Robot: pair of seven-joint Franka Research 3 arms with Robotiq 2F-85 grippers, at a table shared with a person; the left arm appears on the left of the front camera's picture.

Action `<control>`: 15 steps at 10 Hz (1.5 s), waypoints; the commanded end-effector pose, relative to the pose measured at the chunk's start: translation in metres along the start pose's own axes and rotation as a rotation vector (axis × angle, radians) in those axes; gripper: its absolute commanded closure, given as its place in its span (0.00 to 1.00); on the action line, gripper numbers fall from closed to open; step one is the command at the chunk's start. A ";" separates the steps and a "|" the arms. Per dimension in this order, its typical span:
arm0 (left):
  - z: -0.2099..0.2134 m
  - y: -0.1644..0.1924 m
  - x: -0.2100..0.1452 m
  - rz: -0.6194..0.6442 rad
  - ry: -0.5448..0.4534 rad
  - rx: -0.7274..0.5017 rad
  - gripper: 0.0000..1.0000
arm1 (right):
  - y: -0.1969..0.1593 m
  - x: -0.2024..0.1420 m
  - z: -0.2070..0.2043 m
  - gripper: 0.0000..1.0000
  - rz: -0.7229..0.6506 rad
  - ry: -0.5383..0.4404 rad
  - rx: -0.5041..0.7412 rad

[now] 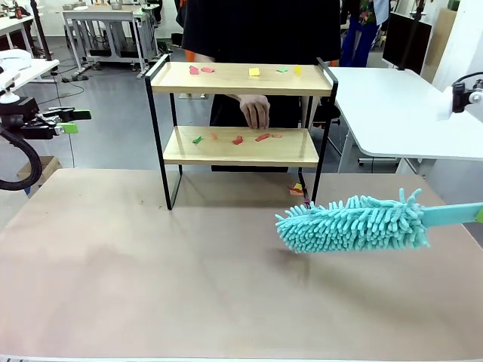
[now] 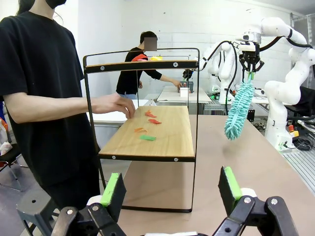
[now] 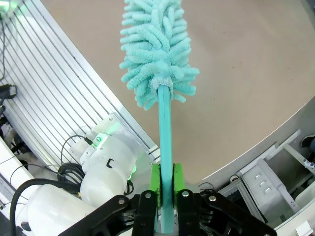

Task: Clean the shelf.
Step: Clean the specific section of the Shelf indicated by the human with the Duster.

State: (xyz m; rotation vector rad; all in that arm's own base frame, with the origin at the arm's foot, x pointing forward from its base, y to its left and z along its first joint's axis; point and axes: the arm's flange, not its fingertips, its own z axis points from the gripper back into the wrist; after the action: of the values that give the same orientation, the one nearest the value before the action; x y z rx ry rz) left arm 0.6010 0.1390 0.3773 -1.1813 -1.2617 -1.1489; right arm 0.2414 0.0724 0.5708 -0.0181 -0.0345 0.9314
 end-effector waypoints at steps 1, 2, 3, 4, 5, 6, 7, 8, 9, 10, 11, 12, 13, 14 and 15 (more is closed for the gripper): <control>0.000 -0.002 0.002 -0.013 0.008 0.001 0.00 | 0.018 0.013 0.020 0.87 -0.012 -0.069 0.037; 0.000 -0.002 0.002 -0.013 0.008 0.001 0.00 | 0.028 0.021 0.032 0.87 -0.011 -0.121 0.106; 0.000 -0.002 0.002 -0.013 0.008 0.001 0.00 | 0.040 0.030 0.041 0.87 -0.022 -0.151 0.148; 0.000 -0.002 0.002 -0.013 0.008 0.001 0.00 | 0.056 0.039 0.050 0.87 -0.050 -0.189 0.150; 0.000 -0.002 0.002 -0.013 0.008 0.001 0.00 | 0.078 0.053 0.056 0.87 -0.086 -0.219 0.140; 0.000 -0.002 0.002 -0.013 0.008 0.001 0.00 | 0.096 0.067 0.056 0.87 -0.126 -0.261 0.144; 0.000 -0.002 0.002 -0.013 0.008 0.001 0.00 | 0.112 0.080 0.055 0.87 -0.177 -0.306 0.122; 0.000 -0.002 0.002 -0.013 0.008 0.001 0.00 | 0.124 0.093 0.051 0.87 -0.234 -0.328 0.121; 0.000 -0.002 0.002 -0.013 0.008 0.001 0.00 | 0.129 0.108 0.043 0.87 -0.300 -0.352 0.154; 0.000 -0.002 0.002 -0.013 0.008 0.001 0.00 | 0.134 0.127 0.036 0.87 -0.351 -0.397 0.164; 0.000 -0.002 0.002 -0.013 0.008 0.001 0.00 | 0.136 0.142 0.033 0.87 -0.386 -0.437 0.150; 0.000 -0.002 0.002 -0.013 0.008 0.001 0.00 | 0.135 0.156 0.033 0.87 -0.416 -0.447 0.156; 0.000 -0.002 0.002 -0.013 0.008 0.001 0.00 | 0.130 0.166 0.031 0.87 -0.397 -0.373 0.185; 0.000 -0.002 0.002 -0.013 0.008 0.001 0.00 | 0.134 0.140 0.035 0.87 -0.370 -0.403 0.149; 0.000 -0.002 0.002 -0.013 0.008 0.001 0.00 | 0.134 0.140 0.035 0.87 -0.370 -0.403 0.149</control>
State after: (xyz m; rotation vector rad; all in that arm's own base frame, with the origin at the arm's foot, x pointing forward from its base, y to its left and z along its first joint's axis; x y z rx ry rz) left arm 0.6010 0.1391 0.3771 -1.1814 -1.2615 -1.1485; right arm 0.2272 0.2734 0.5981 0.3073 -0.3137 0.5469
